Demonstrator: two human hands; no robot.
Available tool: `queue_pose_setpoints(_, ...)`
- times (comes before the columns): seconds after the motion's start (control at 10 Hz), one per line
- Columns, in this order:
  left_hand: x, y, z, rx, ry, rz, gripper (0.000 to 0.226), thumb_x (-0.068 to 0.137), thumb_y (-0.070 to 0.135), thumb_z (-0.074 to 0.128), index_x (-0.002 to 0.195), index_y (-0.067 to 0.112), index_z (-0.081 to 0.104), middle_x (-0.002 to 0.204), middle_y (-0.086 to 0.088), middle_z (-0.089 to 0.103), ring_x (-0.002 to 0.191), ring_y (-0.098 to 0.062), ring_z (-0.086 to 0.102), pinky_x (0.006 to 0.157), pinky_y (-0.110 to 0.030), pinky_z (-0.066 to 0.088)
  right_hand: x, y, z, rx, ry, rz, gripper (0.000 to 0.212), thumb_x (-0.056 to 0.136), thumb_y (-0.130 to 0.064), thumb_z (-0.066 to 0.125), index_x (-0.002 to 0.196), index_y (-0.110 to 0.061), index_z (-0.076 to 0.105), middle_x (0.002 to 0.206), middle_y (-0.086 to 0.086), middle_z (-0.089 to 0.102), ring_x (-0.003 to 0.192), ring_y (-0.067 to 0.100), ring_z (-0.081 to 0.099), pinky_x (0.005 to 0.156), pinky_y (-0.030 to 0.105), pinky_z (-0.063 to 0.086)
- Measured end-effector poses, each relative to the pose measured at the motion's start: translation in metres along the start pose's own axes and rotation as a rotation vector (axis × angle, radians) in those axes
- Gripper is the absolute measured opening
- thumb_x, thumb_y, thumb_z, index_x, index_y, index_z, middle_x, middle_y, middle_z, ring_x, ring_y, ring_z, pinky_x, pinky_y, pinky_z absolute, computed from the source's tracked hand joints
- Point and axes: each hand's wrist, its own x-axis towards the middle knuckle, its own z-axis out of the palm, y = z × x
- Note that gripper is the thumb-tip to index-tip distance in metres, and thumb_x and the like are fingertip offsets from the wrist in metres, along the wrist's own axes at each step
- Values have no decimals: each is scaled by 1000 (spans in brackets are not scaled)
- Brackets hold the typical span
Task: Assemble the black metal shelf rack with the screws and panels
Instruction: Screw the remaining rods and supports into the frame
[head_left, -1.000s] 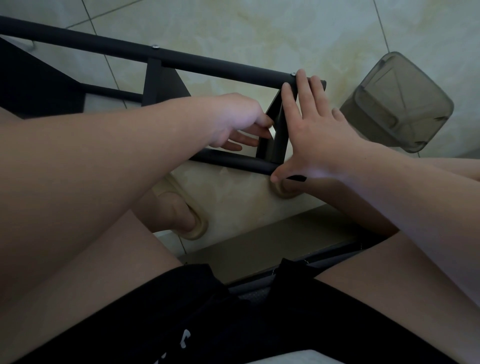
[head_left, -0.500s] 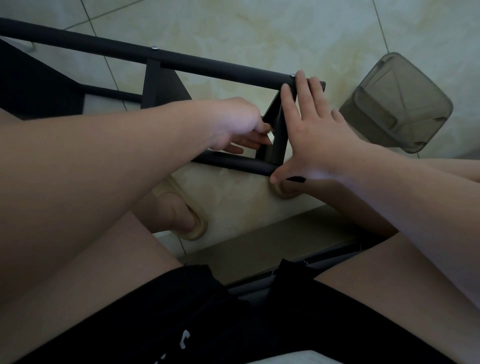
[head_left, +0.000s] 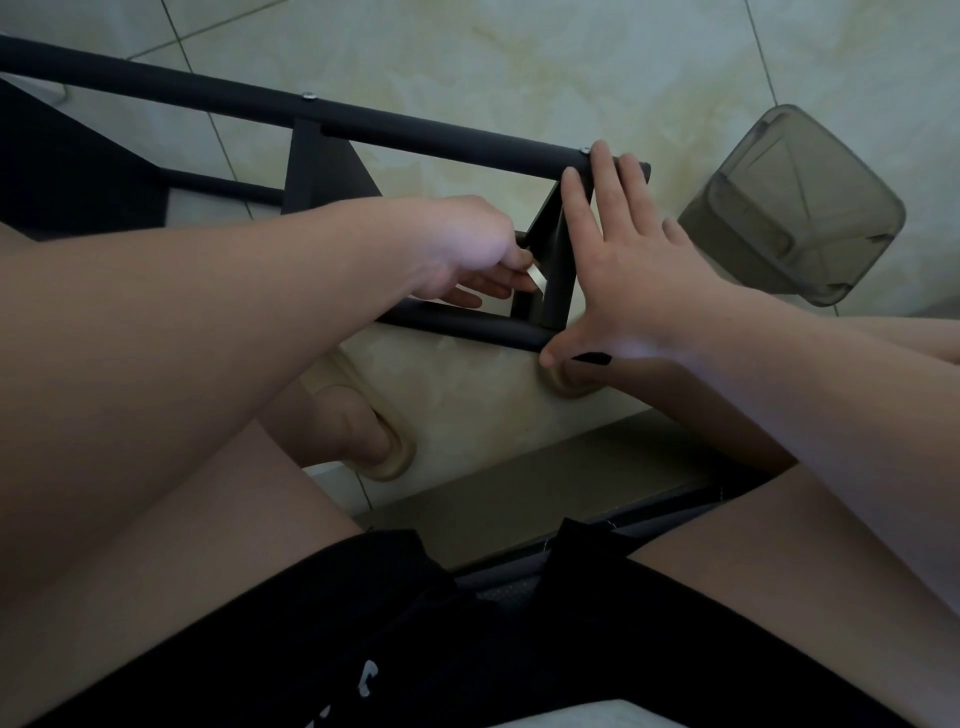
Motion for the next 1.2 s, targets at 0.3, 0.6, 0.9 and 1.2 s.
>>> queue_pose_setpoints(0.3,0,-2,-7,36,-5,24,14,101,18,54,106,13,66,81,6,77,98,-13,66,76,-30,47,0,1,0,-6,2,-4,154,63,-72,81,157,-14,-26,162,10,-38,151,34,-29,123,63,13)
queue_pose_setpoints(0.6,-8,-3,-9,128,5,82,13,102,18,54,104,15,66,88,5,75,96,-11,66,82,-28,49,-1,-1,-1,-2,-4,1,153,64,-71,81,157,-14,-26,161,10,-39,151,34,-29,123,63,13)
queue_pose_setpoints(0.9,-10,-4,-17,289,-22,138,14,101,21,56,107,16,68,91,8,77,99,-8,65,78,-28,48,-2,-3,-4,-5,-26,6,152,66,-70,81,156,-13,-28,161,11,-40,151,34,-31,124,62,12)
queue_pose_setpoints(1.2,-8,-6,-19,476,-20,209,15,101,23,56,108,20,69,84,17,76,98,-3,61,71,-24,44,-3,-4,-5,-2,-28,9,152,65,-70,81,156,-13,-27,161,11,-39,151,34,-30,124,62,13)
